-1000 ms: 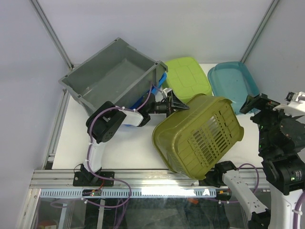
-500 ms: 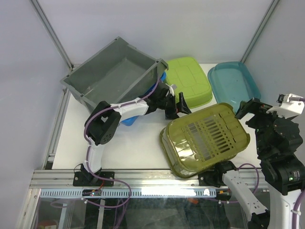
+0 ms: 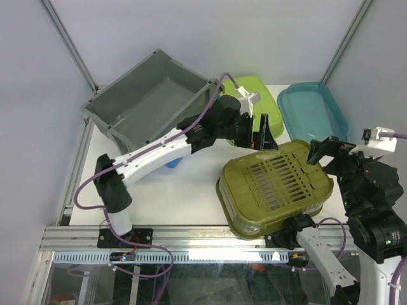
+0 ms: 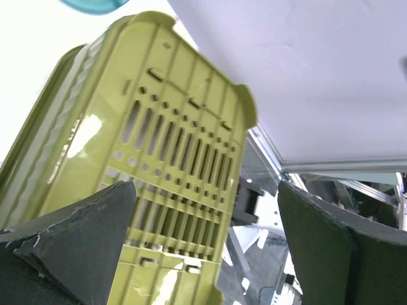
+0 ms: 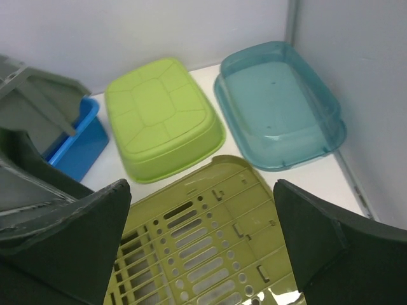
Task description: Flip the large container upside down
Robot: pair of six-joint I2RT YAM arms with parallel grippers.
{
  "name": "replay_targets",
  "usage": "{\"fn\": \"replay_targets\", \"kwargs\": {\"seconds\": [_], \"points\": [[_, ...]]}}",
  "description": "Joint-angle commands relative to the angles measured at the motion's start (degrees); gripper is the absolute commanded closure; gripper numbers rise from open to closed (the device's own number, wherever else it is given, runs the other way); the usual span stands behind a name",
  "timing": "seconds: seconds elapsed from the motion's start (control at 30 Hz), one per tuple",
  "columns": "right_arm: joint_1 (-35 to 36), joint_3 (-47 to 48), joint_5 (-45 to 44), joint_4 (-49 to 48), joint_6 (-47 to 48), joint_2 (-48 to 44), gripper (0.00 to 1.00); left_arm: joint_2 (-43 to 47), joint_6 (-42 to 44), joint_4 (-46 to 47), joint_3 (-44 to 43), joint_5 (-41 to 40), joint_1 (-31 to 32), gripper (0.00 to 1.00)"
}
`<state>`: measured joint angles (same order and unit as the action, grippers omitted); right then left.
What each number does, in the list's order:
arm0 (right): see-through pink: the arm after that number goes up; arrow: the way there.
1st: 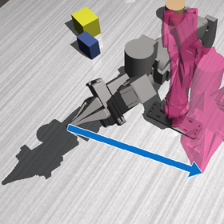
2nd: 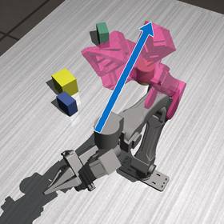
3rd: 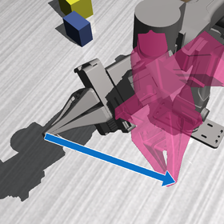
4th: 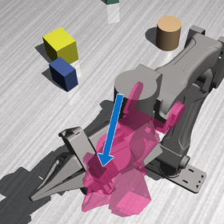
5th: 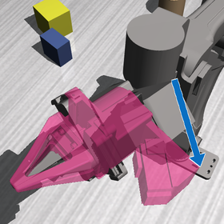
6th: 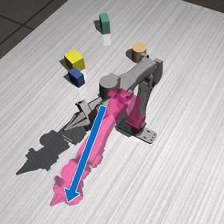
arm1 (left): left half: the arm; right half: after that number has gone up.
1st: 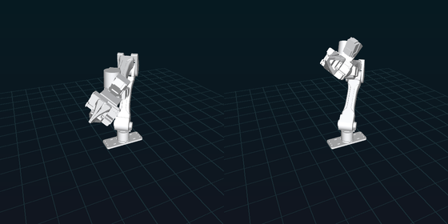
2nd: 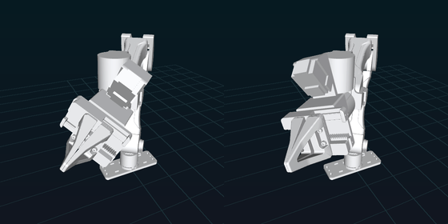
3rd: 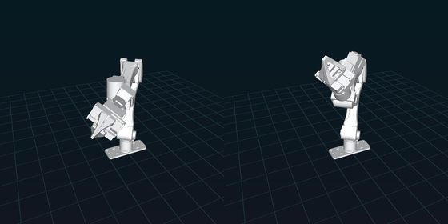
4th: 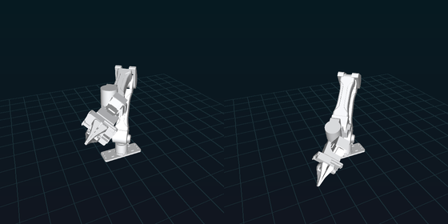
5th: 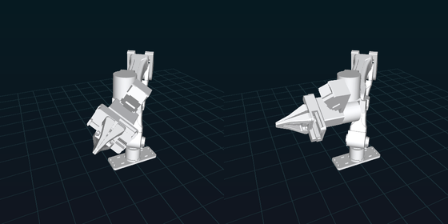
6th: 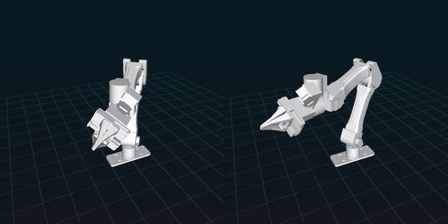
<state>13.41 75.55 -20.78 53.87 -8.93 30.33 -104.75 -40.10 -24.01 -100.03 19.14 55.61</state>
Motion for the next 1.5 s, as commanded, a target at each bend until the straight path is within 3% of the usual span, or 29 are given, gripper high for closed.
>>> {"fn": "replay_targets", "kwargs": {"seconds": [0.0,0.1,0.3,0.5,0.67,0.93,1.17,1.47], "points": [[-0.05,-1.50,12.05,-2.24,0.13,-0.22,0.01,11.43,4.63,-2.90,-3.20,-7.98,4.65,0.01],[-0.05,-3.40,19.61,-4.08,-1.55,-0.40,0.01,20.50,4.80,-3.32,3.70,-13.22,6.73,0.01],[-0.05,-7.90,31.85,-9.47,-7.93,2.77,0.01,37.02,0.21,-4.42,28.41,-23.34,10.69,0.01],[-0.05,-8.97,28.53,-12.73,-13.11,7.19,0.01,39.45,-2.54,-4.64,38.35,-31.89,21.14,0.01],[-0.05,-8.07,26.07,-14.48,-13.38,6.73,0.01,36.02,-4.23,-4.01,44.56,-34.99,22.91,0.01],[-0.05,-4.67,20.50,-11.01,-9.58,4.74,0.01,28.66,1.81,10.16,43.42,-36.62,21.15,0.01],[-0.01,-1.38,16.05,-6.97,-6.87,3.06,0.01,19.92,11.38,23.92,39.72,-16.28,7.79,0.01],[-0.03,0.41,12.41,-3.25,-5.75,1.29,0.01,4.65,14.74,23.67,24.27,-3.07,1.87,0.01]]}}
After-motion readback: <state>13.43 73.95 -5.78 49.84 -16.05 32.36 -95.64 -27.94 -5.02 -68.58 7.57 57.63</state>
